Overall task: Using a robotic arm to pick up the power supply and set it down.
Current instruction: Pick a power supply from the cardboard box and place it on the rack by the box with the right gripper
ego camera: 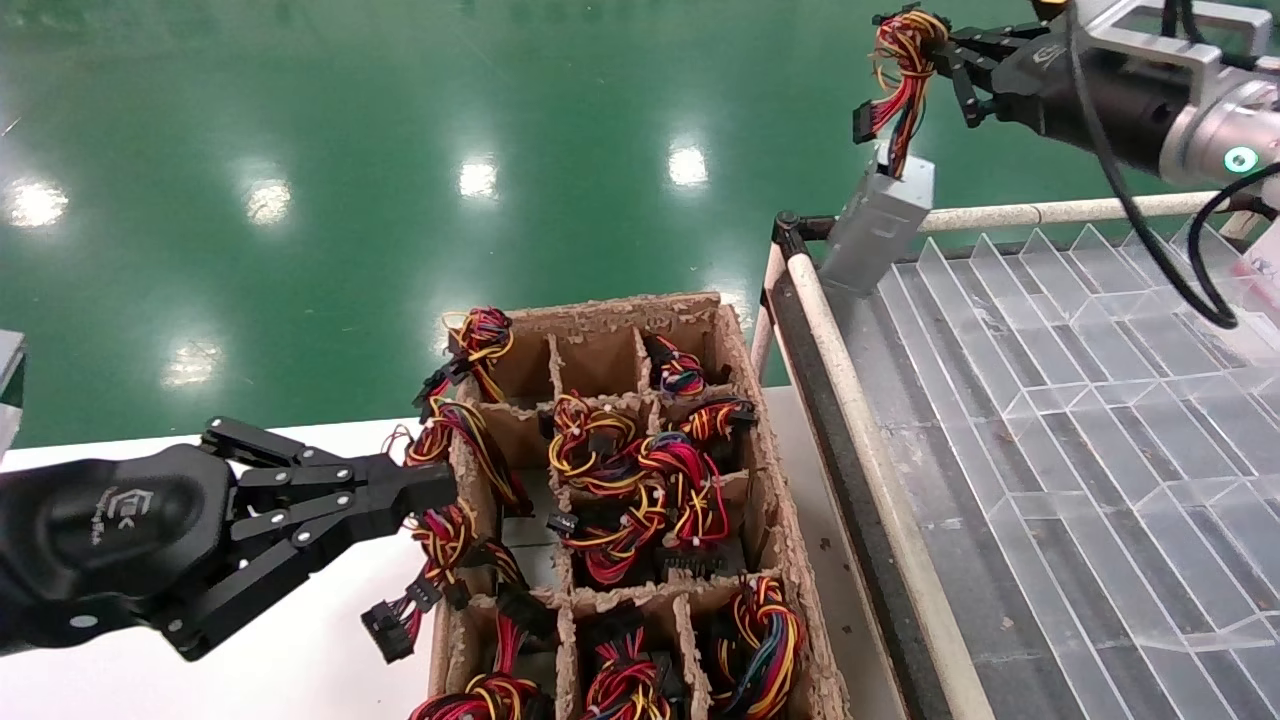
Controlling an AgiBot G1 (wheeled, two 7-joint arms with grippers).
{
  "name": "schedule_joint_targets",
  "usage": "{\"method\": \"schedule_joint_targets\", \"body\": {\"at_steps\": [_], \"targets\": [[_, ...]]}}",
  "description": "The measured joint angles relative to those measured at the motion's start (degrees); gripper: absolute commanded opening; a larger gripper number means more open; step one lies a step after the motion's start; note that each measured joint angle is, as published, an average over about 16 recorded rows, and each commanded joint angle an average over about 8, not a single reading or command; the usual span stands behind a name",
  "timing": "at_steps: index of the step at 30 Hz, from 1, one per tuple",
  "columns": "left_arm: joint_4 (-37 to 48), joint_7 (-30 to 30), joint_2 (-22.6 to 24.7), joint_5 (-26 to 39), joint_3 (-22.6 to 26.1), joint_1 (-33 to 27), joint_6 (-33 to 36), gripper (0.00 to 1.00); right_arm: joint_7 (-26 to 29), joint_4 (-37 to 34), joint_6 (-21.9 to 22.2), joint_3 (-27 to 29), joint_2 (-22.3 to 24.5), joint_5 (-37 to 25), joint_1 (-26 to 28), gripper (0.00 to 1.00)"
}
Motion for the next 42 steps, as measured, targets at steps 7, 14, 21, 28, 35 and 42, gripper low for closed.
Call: {"method": "schedule_joint_targets", "body": {"at_steps": [7,14,21,28,35,42], "targets": [[0.00,0.00,0.00,0.00,0.00,0.00,0.00,0.00,-2.18,-2.91,0.82,0.24,-2.71,0.44,-0.08,0.00],[0.00,0.00,0.00,0.00,0.00,0.00,0.00,0.00,-4.04,-5.57,1.75,-0.02,-5.43,0.15,-0.21,0.00],[0.00,0.00,0.00,0.00,0.00,0.00,0.00,0.00,-5.94,-7.22,2.64,-0.73,-7.03,-0.87,0.19,0.50],[0.00,0.00,0.00,0.00,0.00,0.00,0.00,0.00,-7.42,-7.97,3.02,-1.35,-7.71,-1.80,0.91,1.00],[0.00,0.00,0.00,0.00,0.00,0.00,0.00,0.00,-8.10,-8.46,2.70,-1.77,-7.99,-2.39,1.63,1.00],[0.00,0.00,0.00,0.00,0.00,0.00,0.00,0.00,-8.25,-9.08,2.38,-2.80,-8.50,-3.84,2.43,1.00]]}}
